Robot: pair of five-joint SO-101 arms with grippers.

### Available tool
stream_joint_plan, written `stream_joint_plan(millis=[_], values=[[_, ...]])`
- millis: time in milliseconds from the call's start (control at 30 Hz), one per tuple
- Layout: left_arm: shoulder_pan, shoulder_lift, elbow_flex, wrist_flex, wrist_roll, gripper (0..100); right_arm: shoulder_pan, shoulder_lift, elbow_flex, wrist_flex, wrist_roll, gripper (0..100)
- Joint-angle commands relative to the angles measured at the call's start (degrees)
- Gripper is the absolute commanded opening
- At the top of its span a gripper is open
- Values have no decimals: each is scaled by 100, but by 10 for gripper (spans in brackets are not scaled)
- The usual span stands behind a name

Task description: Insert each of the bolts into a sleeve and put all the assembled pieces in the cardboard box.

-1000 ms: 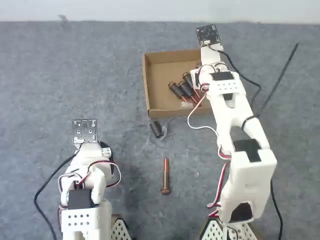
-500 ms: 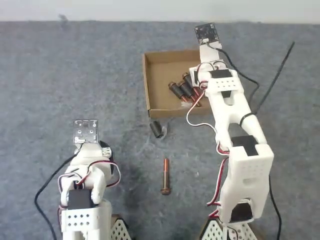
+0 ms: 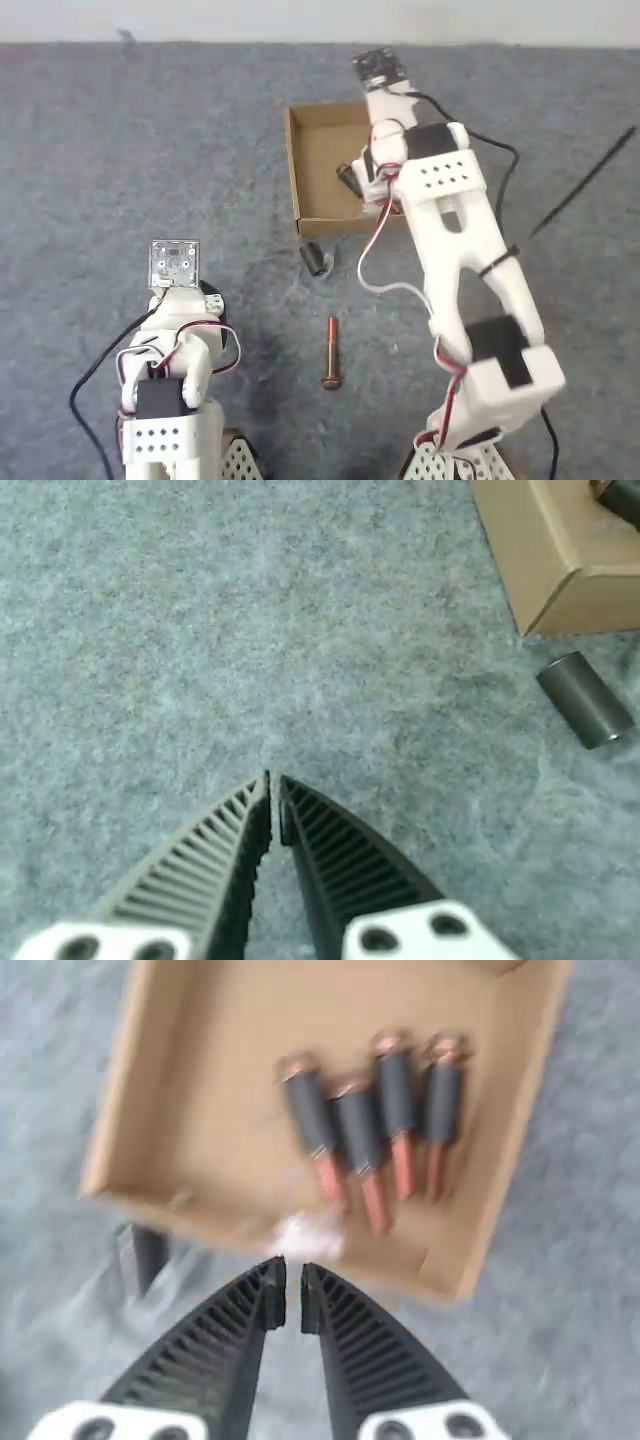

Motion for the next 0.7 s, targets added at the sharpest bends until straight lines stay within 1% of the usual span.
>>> stream_joint_plan(millis=[0,67,167,367,533,667], values=[[-44,123,-22,-123,-44,12,-347,-778,-281,857,53,7],[-44,123,-22,-123,-44,12,-532,-875,-176,1235,88,7],[-44,123,-22,-114,-44,12,-796,-954,70,1490,97,7],[-44,123,-22,-114,-44,12,-1174,-1051,589,1393,97,7],[-44,123,-22,-114,-44,12,-1596,-1024,1108,813,114,7],[-44,114,-22,-114,-44,12,-1727,-1024,1574,127,114,10]])
